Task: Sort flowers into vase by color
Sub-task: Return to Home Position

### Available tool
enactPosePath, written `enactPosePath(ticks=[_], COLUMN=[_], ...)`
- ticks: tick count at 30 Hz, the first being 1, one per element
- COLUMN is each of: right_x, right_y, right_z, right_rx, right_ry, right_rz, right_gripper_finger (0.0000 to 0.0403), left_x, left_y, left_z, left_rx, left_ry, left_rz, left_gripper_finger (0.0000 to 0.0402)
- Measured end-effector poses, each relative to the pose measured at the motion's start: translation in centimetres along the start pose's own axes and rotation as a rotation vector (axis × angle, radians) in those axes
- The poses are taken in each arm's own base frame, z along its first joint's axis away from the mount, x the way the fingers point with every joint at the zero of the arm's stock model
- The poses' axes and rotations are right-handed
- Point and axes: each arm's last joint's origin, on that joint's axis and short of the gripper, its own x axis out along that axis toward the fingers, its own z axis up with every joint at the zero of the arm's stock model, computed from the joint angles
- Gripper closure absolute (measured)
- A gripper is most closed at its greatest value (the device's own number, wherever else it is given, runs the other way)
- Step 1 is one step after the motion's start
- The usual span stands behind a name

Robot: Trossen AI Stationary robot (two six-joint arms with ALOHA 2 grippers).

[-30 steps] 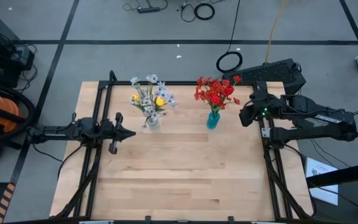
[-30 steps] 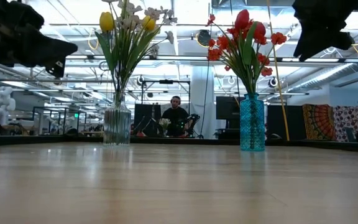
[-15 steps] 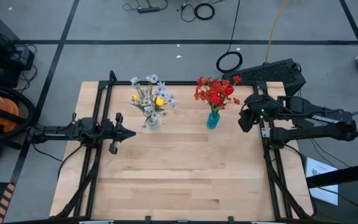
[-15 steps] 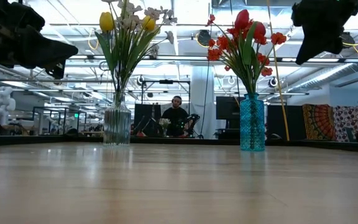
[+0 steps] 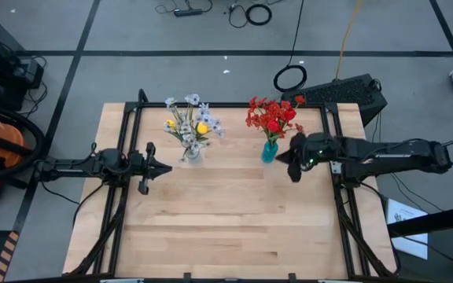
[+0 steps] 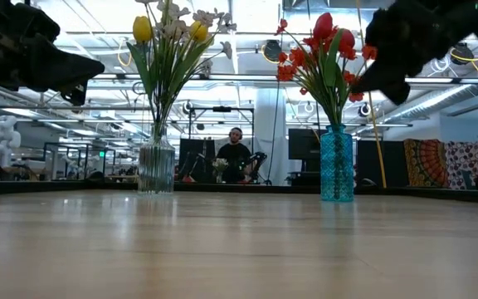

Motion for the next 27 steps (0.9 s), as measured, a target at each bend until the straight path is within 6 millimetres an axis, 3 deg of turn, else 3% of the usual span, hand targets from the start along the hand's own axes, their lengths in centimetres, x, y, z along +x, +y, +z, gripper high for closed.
enactPosePath(ticks=[7, 13, 17, 27], right_x=[2.5, 3.6, 3.4, 1.8], right_y=[0.0, 0.1, 0.0, 0.0], right_z=[-3.6, -6.0, -7.4, -10.6], right_rx=[-0.154, -0.258, -0.237, -0.26], right_ry=[0.124, -0.134, -0.244, -0.25], right_rz=[0.118, 0.173, 0.169, 0.279], right_gripper_finger=[0.0402, 0.0402, 0.0402, 0.0403], left_x=[0.0, 0.0, 0.0, 0.0], left_y=[0.0, 0.0, 0.0, 0.0], left_z=[0.0, 0.0, 0.0, 0.0], left_rx=[0.0, 0.0, 0.0, 0.0], left_ry=[0.0, 0.0, 0.001, 0.001], left_rz=[0.0, 0.0, 0.0, 0.0], left_gripper_finger=[0.0372, 0.0372, 0.0372, 0.0372])
